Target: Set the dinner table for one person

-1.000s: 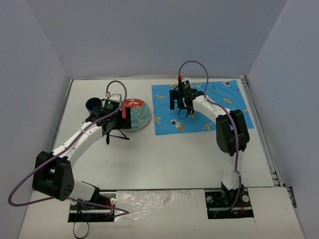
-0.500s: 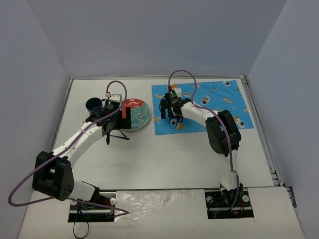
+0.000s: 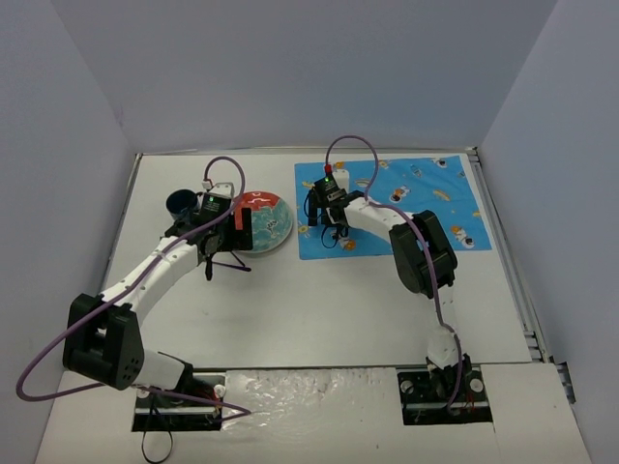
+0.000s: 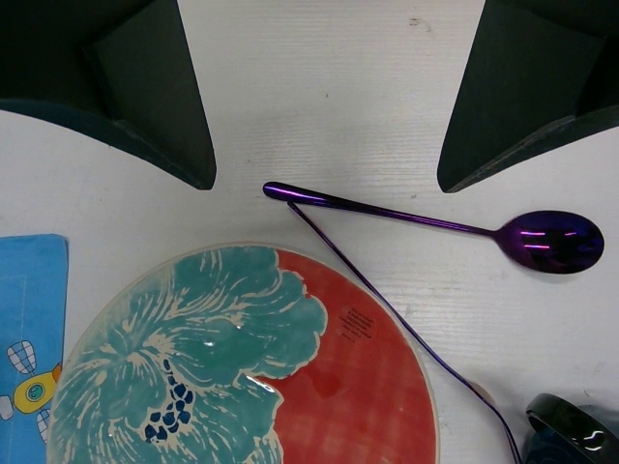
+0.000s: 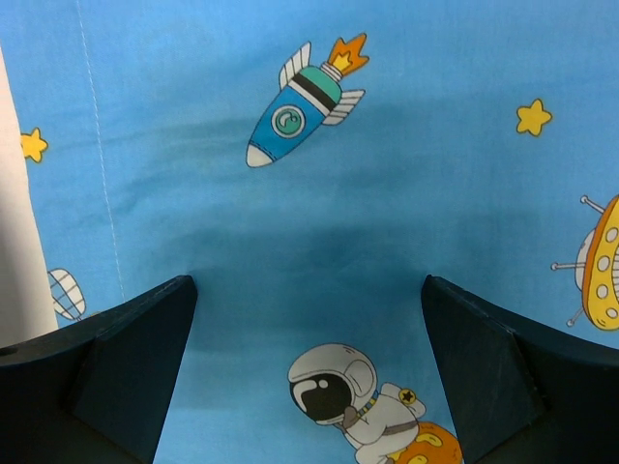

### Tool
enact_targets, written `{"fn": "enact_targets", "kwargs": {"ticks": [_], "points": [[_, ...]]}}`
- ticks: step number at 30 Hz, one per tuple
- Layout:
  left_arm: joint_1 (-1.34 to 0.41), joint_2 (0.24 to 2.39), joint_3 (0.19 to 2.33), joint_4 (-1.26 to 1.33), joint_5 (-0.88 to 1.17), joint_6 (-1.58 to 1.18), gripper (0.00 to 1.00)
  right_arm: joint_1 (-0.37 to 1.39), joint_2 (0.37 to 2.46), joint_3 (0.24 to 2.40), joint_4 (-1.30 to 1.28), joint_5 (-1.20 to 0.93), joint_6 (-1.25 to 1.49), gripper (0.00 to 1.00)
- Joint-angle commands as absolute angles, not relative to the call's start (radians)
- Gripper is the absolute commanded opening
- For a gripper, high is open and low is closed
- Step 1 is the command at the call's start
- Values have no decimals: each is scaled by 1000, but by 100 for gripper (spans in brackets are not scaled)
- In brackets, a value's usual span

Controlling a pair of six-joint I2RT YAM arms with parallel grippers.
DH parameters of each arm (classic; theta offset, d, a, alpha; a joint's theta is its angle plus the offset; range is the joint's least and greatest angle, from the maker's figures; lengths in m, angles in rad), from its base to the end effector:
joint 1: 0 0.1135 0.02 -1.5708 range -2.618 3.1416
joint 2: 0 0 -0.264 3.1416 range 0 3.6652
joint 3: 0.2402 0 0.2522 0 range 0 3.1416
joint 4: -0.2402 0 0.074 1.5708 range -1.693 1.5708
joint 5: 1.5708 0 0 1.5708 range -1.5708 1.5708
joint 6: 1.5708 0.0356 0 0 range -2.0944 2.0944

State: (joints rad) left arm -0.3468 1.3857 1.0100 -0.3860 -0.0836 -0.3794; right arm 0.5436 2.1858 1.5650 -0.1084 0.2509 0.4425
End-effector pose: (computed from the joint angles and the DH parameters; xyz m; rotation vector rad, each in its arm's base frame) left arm 0.2836 -0.0994 0.2634 -0.0802 2.3430 -0.2648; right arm 0.4217 0.2445 0.1632 0.0133 2.2828 0.2296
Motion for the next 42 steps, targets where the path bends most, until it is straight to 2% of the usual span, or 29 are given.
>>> {"fn": "enact_targets", "kwargs": {"ticks": [1,27,33,42], "points": [[-328,1353,1065,-367,-97,-396,97,535,2230,1602,-135,299,448,99],[-304,1356,1068,-370,-84,-402,97,508,2369,1782,-155,260,420,99],[-301,1346,1067,-370,-80,-405,97,508,2331,1833,-157,219,361,99],[-301,1310,1130,-431,-64,-425,97,523,2114,1852,-153,100,332,99]]}}
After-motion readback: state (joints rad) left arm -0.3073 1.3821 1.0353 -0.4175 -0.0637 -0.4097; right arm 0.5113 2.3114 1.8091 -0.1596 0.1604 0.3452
